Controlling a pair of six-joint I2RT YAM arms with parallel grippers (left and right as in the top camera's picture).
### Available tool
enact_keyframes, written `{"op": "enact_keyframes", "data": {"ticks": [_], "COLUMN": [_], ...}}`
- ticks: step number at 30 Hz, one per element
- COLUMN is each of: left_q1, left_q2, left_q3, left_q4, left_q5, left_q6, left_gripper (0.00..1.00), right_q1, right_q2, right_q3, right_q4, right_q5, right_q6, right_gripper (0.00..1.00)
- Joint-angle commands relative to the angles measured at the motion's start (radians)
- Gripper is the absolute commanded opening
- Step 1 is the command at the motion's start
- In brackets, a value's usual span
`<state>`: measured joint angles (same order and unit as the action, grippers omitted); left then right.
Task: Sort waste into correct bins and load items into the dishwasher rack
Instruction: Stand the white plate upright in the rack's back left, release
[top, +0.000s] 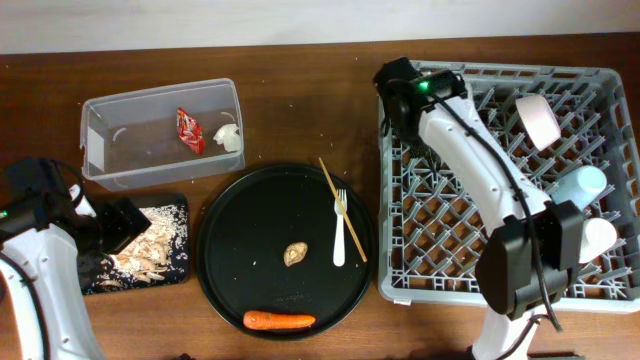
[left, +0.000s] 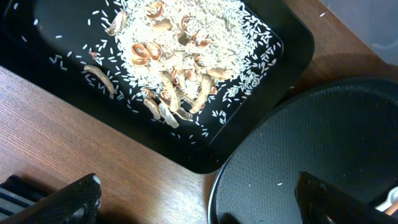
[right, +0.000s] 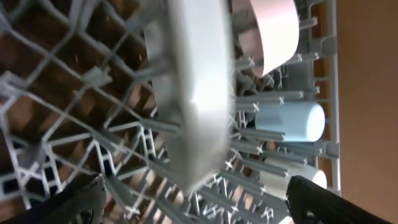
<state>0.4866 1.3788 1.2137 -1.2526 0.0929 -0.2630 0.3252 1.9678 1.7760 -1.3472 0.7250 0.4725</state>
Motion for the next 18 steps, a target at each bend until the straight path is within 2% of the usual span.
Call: {"op": "enact_keyframes", "data": {"ticks": [1,11,14,16,18], "left_q1": [0.002,-0.030,-0.081,-0.140,-0.209], "left_q2": [-0.003,-0.003,-0.003,-0.003,-0.003], "left_q3": [-0.003,-0.003,-0.003,-0.003,-0.003], "left_q4": [0.002,0.003,0.006,0.006,0.006], "left_q5": [0.000,0.026,0.026,0.026,0.026], "left_q6": [-0.013,-0.013,-0.013,-0.013,-0.013], "left_gripper": [0.99,0.99,0.99,0.99,0.99], "right_q1": [-0.013,-0.026,-0.072,-0.117,-0.136], "right_q2": [-0.109,-0.482,-0.532,-0.536,-0.530], "right_q3": [-0.003,-0.003,-0.003,-0.003,-0.003], "right_q4": [-0.036,-0.066,-0.101,-0.121,-0.148], "right_q5": [-0.037,-0.159,-0.328,-0.587,-0.662], "right_q6": [0.019,-0.030,-0.094,-0.241,-0.274], "right_gripper": [0.97,0.98,0.98,0.99,0.98]}}
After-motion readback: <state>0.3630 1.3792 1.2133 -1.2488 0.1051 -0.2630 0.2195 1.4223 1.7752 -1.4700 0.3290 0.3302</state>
